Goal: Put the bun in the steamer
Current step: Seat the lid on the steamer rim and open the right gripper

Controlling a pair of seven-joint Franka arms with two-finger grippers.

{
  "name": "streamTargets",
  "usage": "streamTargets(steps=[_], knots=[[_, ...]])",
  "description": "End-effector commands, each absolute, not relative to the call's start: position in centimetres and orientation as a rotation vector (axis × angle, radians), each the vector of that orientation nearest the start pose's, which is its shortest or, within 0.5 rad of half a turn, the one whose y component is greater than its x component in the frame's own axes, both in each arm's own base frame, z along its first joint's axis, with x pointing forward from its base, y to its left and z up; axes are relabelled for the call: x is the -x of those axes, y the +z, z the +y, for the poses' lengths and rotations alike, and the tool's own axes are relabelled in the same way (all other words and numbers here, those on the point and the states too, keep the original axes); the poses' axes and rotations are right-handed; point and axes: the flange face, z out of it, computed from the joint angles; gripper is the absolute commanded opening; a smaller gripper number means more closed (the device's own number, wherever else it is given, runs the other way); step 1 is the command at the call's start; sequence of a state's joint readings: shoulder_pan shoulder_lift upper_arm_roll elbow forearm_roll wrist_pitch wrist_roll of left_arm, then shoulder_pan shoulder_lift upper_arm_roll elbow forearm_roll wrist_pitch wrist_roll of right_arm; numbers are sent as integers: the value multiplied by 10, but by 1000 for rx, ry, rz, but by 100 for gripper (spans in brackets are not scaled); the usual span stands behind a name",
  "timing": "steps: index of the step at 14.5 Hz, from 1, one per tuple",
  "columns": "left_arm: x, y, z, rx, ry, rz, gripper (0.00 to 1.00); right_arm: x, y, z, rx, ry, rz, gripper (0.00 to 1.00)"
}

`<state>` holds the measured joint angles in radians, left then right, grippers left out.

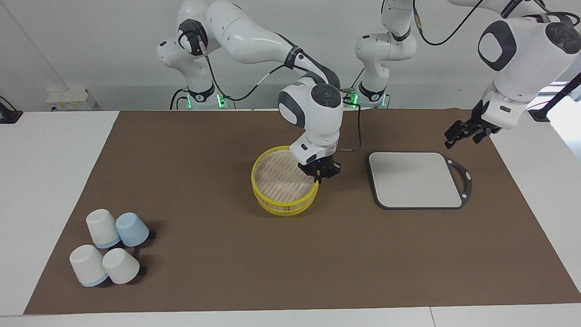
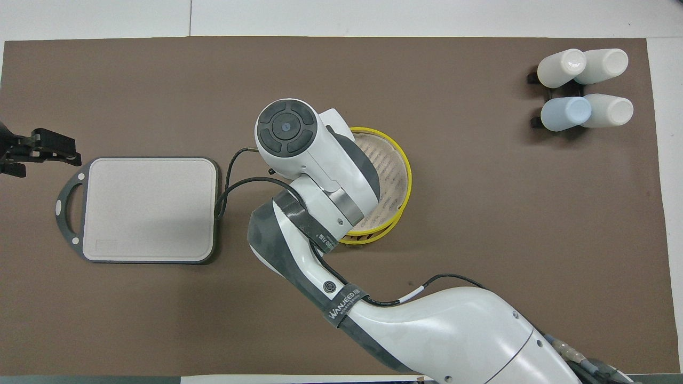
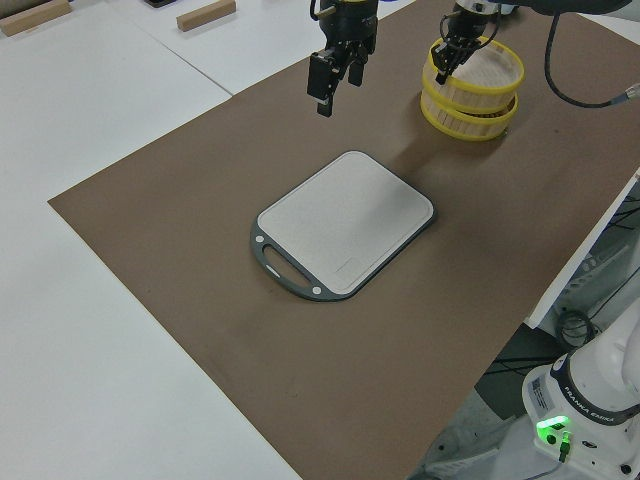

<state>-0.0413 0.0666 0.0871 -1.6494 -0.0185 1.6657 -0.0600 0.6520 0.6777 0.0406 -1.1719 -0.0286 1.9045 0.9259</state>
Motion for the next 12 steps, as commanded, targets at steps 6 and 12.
streamTargets(steps=[6,12], knots=[[-568,557,22,3167,75,-157,100,-567,409,473,3070,-47,412,0],[-565,571,17,3169,47,-142,100,-568,412,471,3075,-56,411,0]])
